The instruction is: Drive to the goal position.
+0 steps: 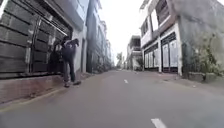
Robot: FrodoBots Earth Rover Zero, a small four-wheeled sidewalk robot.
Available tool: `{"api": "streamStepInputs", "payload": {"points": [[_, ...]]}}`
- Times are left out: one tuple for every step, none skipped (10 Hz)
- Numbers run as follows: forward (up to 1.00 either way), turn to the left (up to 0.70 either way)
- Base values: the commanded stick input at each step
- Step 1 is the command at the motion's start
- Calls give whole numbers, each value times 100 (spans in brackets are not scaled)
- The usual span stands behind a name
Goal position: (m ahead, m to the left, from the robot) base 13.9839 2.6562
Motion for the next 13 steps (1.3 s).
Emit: {"api": "streamStepInputs", "payload": {"points": [[100, 6], [100, 6], [100, 6], [100, 6], [100, -30], [100, -34], [100, -34], [100, -5], [100, 6], [100, 6], [100, 6], [100, 6], [100, 6]]}}
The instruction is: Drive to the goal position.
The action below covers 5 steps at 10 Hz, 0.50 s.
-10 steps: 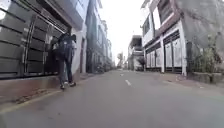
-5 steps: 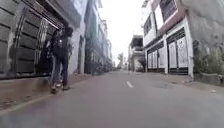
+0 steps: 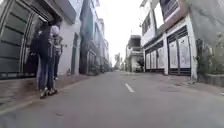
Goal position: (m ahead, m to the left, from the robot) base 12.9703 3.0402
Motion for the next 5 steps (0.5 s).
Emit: {"api": "streamStepInputs", "payload": {"points": [[100, 6], [100, 6], [100, 6], [100, 6], [100, 6]]}}
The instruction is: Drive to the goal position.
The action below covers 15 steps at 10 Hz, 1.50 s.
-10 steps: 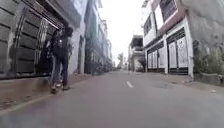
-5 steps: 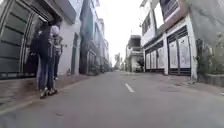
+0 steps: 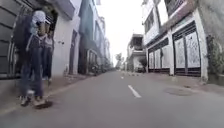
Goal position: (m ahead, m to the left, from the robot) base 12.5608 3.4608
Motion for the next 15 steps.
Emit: {"api": "streamStepInputs", "payload": {"points": [[100, 6], [100, 6], [100, 6], [100, 6], [100, 6], [100, 6], [100, -1], [100, -24], [100, -34], [100, -34], [100, -34], [100, -34], [100, -34], [100, 6], [100, 6]]}}
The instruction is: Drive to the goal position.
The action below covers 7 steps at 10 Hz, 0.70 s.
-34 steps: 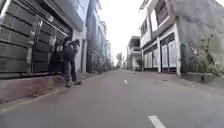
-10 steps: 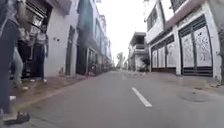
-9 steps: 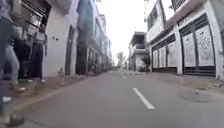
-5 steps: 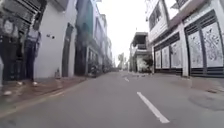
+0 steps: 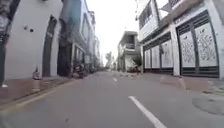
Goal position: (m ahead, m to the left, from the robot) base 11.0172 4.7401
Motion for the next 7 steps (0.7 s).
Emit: {"api": "streamStepInputs", "payload": {"points": [[100, 6], [100, 6], [100, 6], [100, 6], [100, 6], [100, 6], [100, 6]]}}
